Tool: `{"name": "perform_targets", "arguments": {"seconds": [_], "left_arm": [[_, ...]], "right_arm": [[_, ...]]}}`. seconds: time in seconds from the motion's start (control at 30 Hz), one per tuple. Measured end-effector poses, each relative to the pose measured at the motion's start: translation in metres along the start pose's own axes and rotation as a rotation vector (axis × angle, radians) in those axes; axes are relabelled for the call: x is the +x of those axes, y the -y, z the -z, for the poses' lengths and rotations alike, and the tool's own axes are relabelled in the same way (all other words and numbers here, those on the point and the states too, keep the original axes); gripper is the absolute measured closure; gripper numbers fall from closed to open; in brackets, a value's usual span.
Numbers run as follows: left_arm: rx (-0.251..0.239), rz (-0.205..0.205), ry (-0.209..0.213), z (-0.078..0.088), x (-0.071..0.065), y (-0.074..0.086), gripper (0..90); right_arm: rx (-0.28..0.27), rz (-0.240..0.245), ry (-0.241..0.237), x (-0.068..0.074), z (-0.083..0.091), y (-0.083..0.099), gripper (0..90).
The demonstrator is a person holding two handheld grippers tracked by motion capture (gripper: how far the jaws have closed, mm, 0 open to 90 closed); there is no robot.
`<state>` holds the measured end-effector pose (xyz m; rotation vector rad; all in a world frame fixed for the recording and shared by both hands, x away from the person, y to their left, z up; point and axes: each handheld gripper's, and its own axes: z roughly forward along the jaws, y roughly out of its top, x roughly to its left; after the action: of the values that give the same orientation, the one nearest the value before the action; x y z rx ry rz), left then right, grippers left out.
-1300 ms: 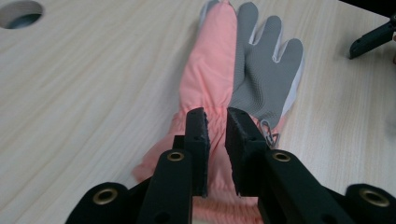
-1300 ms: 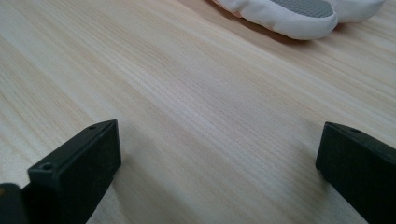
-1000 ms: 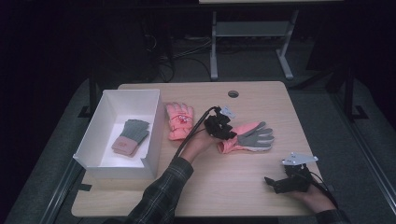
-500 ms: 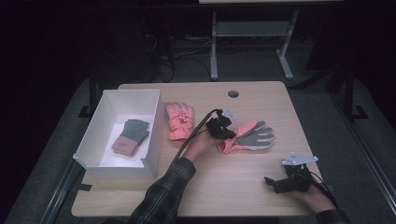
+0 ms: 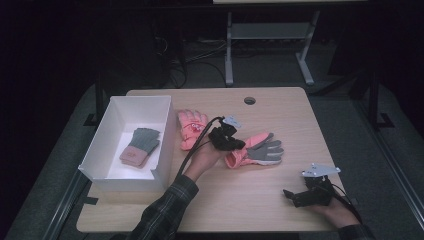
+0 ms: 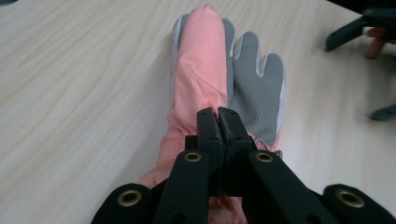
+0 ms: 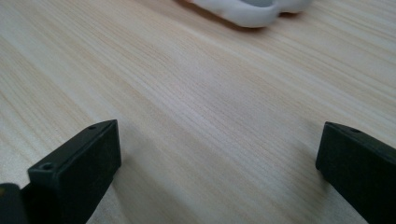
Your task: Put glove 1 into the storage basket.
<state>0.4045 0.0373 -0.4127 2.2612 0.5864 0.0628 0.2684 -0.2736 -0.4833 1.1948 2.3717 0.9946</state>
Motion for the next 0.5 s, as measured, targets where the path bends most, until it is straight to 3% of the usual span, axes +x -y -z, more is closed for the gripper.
{"name": "perform_targets", "arguments": {"seconds": [0.33,0.5], "left_arm": [[0.009,0.051,0.02,0.027,-0.035,0.041,88.5],[0.024,0.068,0.031,0.033,-0.049,0.057,87.7]], "right_arm": [[0.0,0.002,0.001,0.0,0.0,0.0,0.0],[0.001,0.002,0.0,0.0,0.0,0.0,0.0]]}}
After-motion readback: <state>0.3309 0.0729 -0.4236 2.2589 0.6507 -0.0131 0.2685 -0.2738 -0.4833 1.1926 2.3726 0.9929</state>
